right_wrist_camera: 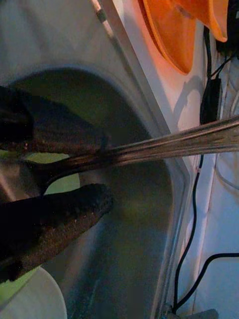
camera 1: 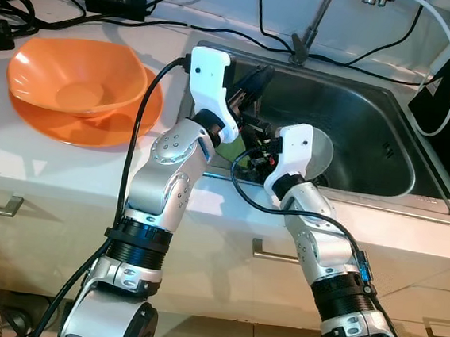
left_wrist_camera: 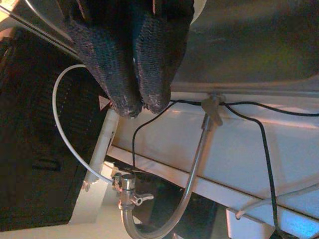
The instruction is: Kitchen organization
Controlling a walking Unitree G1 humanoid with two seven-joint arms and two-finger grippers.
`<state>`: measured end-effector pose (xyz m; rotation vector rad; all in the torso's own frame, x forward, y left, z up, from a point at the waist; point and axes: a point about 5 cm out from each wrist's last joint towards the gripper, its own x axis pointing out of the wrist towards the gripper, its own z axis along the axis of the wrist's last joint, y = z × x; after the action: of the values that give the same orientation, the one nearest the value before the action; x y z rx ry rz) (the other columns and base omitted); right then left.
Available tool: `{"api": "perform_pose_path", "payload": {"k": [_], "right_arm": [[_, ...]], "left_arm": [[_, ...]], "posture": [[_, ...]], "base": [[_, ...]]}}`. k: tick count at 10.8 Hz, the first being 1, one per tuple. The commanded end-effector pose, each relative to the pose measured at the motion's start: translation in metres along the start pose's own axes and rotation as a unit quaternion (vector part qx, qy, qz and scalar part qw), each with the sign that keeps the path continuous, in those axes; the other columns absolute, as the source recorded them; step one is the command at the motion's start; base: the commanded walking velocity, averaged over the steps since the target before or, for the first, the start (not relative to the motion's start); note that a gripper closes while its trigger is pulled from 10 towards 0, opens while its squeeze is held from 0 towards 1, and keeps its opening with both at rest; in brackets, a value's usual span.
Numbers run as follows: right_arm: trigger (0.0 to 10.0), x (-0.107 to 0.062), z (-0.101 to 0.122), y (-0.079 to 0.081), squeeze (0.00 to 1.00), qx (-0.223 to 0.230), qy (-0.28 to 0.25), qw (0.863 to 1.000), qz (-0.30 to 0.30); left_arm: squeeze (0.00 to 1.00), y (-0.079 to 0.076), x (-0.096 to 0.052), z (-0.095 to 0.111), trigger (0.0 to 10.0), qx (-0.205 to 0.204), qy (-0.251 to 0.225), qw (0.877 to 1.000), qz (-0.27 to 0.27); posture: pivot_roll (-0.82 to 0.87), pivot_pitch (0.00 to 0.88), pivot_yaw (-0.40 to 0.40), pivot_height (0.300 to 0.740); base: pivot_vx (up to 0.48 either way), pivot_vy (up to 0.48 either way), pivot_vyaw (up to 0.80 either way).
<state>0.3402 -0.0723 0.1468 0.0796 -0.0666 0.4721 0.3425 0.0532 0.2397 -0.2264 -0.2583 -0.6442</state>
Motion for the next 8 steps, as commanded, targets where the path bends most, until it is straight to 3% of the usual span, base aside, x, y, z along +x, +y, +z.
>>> {"api": "perform_pose_path", "payload": {"k": [1,6,7,8], "right_arm": [[0.0,0.0000,0.0038,-0.0098,0.00,-0.004,-0.006,1.000,-0.016],[0.0,0.0001,0.0039,-0.0112,0.00,-0.001,-0.011,1.000,-0.021],[0.0,0.0002,0.0040,-0.0121,0.00,-0.002,-0.011,1.000,-0.023],[0.0,0.0003,0.0041,-0.0126,0.00,-0.002,-0.011,1.000,-0.024]], "left_arm": [[0.00,-0.0084,0.0022,0.0022,10.0,-0.002,-0.002,1.000,-0.018],[0.00,-0.0081,0.0025,0.0019,10.0,0.003,-0.001,1.000,-0.015],[1.00,-0.0079,0.0024,0.0010,10.0,0.002,0.000,1.000,-0.016],[1.00,-0.0078,0.0023,0.0008,10.0,0.003,0.000,1.000,-0.016]], "posture": [[-0.01,0.063,-0.166,0.719],[-0.01,0.064,-0.165,0.719],[-0.01,0.064,-0.167,0.719],[-0.01,0.064,-0.167,0.719]], "base": [[0.000,0.000,0.00],[0.000,0.000,0.00],[0.000,0.000,0.00],[0.000,0.000,0.00]]}}
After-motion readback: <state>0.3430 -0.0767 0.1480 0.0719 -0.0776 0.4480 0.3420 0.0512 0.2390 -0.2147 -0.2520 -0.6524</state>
